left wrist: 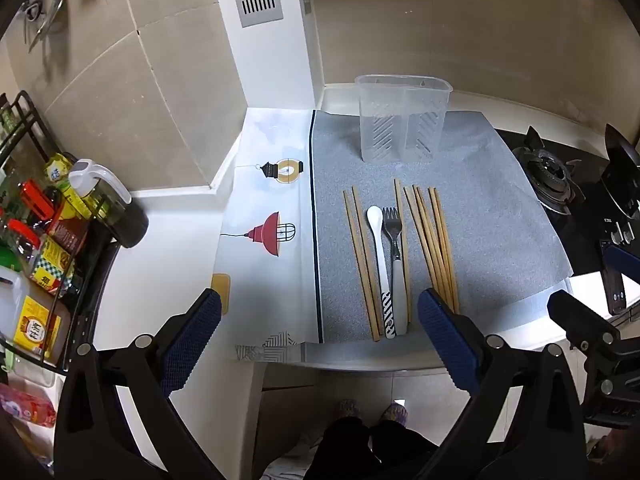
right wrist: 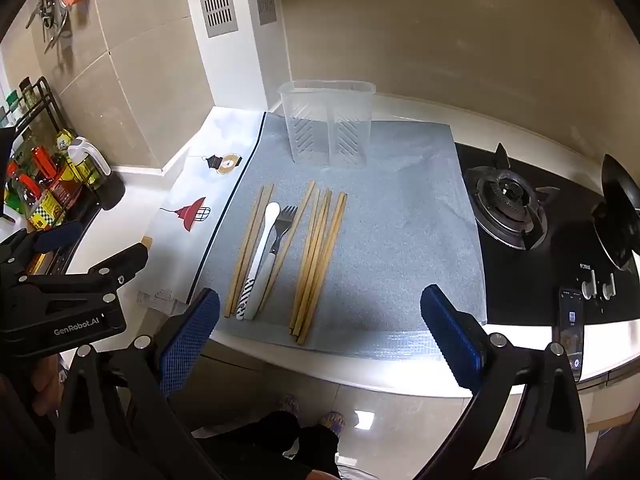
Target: Organize utensils
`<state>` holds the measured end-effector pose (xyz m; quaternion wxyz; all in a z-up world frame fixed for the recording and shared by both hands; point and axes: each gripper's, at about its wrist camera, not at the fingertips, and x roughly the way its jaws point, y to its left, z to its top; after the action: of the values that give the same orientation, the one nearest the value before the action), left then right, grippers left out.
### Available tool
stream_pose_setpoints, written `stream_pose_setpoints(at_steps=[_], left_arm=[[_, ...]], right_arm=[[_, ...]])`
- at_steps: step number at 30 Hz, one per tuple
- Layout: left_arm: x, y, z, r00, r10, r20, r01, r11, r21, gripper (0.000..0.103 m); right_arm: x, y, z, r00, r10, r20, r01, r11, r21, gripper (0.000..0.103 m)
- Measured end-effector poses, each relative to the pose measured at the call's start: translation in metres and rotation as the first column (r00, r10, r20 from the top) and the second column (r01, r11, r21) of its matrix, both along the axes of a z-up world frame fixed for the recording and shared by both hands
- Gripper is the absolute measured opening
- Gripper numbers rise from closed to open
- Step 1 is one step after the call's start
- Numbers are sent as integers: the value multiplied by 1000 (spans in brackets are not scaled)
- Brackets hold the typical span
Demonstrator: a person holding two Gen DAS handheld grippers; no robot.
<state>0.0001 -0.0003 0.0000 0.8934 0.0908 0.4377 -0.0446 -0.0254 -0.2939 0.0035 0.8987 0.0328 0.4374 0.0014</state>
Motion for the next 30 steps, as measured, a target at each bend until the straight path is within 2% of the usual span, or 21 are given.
stream_pose_setpoints(at_steps=[2, 30], left_arm=[[0, 0, 0, 1000, -1, 0, 1, 1000, -7, 96], [2, 2, -1, 1000, 1, -2, -1, 1000, -7, 96]], right_arm=[[-1, 0, 1, 1000, -2, 12, 3, 1000, -22, 98], [2, 1, -1, 1000, -9, 4, 9, 1000, -10, 98]])
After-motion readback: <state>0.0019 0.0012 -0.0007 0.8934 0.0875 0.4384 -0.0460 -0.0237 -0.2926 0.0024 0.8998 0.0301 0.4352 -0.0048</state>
